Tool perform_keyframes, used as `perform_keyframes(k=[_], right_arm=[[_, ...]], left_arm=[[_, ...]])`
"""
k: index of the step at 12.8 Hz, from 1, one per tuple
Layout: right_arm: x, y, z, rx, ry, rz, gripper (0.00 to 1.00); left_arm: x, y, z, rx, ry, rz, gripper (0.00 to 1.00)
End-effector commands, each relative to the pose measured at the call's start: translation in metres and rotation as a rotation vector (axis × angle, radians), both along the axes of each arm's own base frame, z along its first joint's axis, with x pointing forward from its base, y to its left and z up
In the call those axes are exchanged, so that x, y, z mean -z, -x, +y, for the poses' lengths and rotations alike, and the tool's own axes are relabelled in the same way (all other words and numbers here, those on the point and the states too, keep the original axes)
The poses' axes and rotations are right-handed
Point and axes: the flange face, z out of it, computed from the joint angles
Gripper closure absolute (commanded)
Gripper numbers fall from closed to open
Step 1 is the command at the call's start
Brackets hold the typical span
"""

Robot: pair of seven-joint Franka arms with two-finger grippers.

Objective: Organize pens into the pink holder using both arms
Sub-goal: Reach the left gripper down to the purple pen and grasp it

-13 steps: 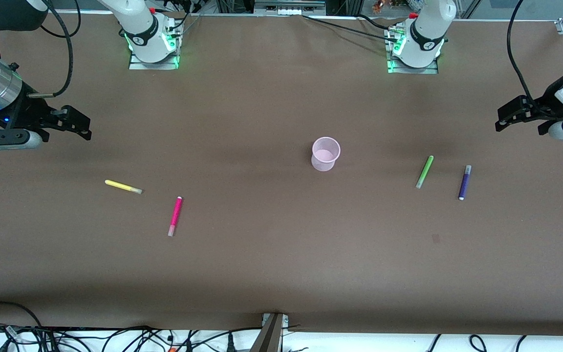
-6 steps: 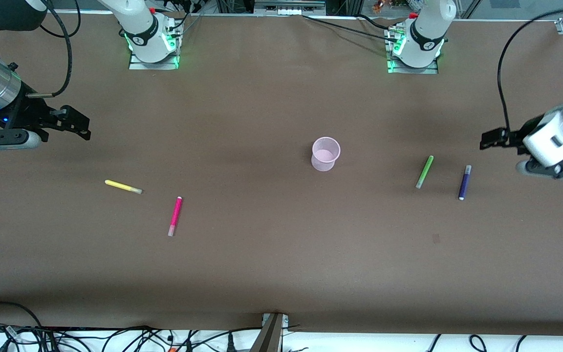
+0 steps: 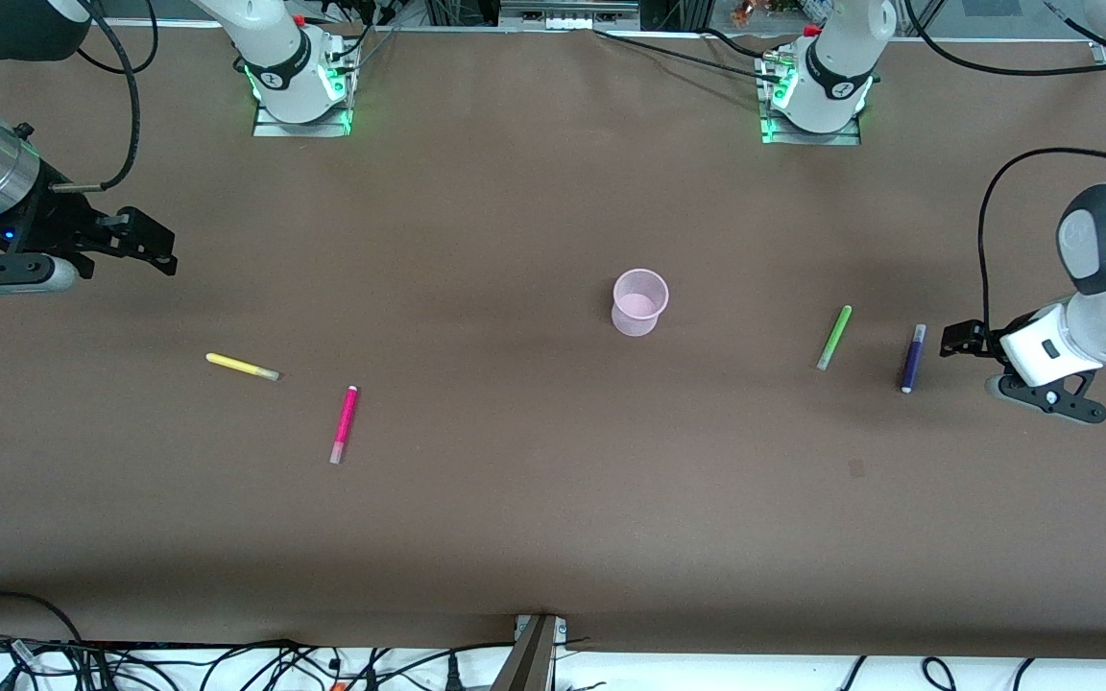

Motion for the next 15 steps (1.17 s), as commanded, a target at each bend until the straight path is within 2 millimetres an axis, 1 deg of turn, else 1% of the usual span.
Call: perform_keyframes(k=[1,3,4,5,7,10,11,13,14,15], right_arm=[[-0.005,0.0,-0.003,-0.009,-0.007,0.004,0.0],[-0.005,0.0,-0.003,-0.008,-0.007,0.004,0.0],[-0.005,0.0,-0.003,-0.009,-0.007,0.004,0.0],[-0.005,0.0,-0.003,-0.009,-0.007,0.004,0.0],[-0.005,0.0,-0.003,-0.008,-0.007,0.003,0.0],[-0.005,0.0,-0.003,-0.008,-0.009,0.004,0.0],[-0.005,0.0,-0.003,-0.008,-0.009,0.004,0.0],[-0.005,0.0,-0.003,-0.008,-0.007,0.004,0.0],[-0.005,0.0,-0.003,-0.008,-0.007,0.004,0.0],[-0.005,0.0,-0.003,-0.008,-0.007,0.004,0.0]], left_arm=[[0.053,0.019,-0.001,0.073,-0.006,-0.056,0.0],[0.094,0.016,0.002,0.101,0.0,-0.061,0.0],[0.108,0.017,0.005,0.098,0.002,-0.063,0.0],[0.12,0.021,0.004,0.104,0.008,-0.044,0.0],[0.132,0.028,0.002,0.115,0.014,-0.023,0.0],[0.16,0.027,0.006,0.21,0.015,-0.062,0.0],[0.162,0.027,0.008,0.219,0.015,-0.067,0.0],[0.165,0.028,0.01,0.222,0.016,-0.062,0.35],[0.171,0.029,0.01,0.222,0.019,-0.054,0.51],[0.171,0.029,0.01,0.222,0.02,-0.054,0.66]])
